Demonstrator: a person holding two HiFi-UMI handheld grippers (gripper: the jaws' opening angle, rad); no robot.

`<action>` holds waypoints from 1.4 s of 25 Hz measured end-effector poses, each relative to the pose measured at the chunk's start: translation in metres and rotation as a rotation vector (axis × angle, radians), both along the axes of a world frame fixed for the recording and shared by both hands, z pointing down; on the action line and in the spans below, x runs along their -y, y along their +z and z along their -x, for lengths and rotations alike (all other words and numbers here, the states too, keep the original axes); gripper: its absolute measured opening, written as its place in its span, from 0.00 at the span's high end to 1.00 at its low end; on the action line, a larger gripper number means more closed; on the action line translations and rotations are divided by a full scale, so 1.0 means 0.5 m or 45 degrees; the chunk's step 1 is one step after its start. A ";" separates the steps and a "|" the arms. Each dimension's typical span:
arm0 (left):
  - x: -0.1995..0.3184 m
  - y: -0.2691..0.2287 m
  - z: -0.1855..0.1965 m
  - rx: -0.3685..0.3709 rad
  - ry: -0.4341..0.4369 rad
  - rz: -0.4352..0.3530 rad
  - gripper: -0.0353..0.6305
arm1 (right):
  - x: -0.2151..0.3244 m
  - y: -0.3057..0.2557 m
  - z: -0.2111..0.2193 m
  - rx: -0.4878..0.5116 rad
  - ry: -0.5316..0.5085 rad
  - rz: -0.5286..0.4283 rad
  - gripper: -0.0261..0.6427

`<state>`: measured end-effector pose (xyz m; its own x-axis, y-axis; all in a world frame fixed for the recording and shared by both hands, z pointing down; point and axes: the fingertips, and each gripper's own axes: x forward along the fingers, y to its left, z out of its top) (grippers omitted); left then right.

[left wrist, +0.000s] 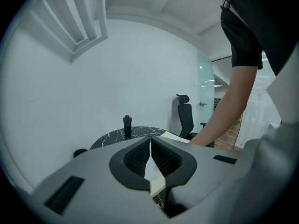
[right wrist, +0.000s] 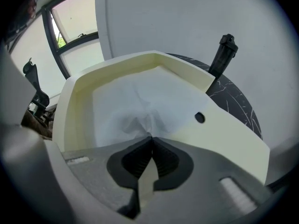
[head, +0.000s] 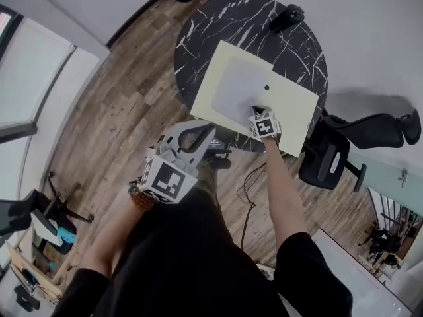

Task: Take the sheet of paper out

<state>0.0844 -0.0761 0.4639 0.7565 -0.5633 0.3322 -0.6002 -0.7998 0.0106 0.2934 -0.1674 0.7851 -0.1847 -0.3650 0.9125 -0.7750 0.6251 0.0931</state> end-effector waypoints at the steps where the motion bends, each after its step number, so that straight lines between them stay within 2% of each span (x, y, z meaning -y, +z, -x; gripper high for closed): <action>1: 0.000 -0.004 0.001 0.001 0.005 -0.010 0.92 | 0.001 -0.004 0.003 -0.018 0.000 -0.014 0.96; 7: -0.018 -0.008 0.017 -0.002 0.001 -0.016 0.92 | -0.008 -0.020 -0.010 -0.224 -0.039 -0.054 0.96; 17: -0.029 -0.045 0.017 -0.042 0.050 -0.072 0.92 | -0.036 -0.065 -0.025 -0.278 0.030 -0.077 0.96; 35: -0.060 -0.083 0.018 -0.083 0.092 -0.125 0.92 | -0.075 -0.146 -0.103 -0.386 0.152 -0.148 0.96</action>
